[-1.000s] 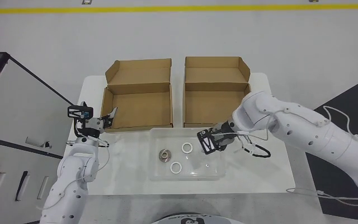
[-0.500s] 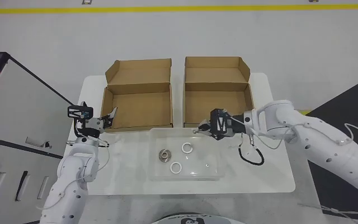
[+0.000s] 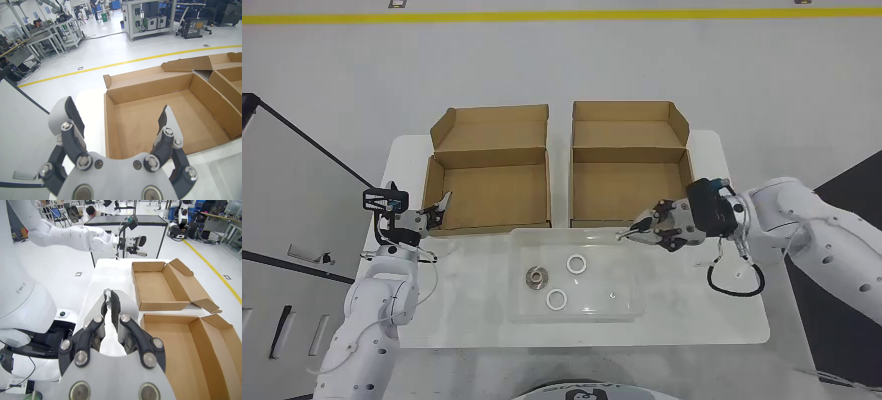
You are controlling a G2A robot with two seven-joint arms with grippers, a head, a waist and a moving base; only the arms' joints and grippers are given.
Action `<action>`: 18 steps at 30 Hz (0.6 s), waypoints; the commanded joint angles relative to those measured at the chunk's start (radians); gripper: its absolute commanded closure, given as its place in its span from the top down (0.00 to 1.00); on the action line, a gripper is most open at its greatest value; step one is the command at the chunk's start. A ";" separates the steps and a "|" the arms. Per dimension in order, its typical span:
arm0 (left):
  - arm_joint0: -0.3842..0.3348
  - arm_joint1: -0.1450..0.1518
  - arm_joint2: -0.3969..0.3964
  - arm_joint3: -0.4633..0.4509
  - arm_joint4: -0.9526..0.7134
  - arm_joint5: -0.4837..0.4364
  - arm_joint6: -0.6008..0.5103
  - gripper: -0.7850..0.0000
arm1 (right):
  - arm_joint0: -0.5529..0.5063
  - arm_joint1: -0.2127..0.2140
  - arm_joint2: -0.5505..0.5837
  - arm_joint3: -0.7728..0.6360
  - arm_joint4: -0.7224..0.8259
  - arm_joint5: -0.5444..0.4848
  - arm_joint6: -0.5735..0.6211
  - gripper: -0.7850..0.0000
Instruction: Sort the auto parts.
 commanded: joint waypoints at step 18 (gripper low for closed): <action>0.000 0.000 0.000 0.000 0.000 0.000 0.000 1.00 | 0.215 0.052 -0.280 -0.043 -0.183 0.000 -0.627 0.00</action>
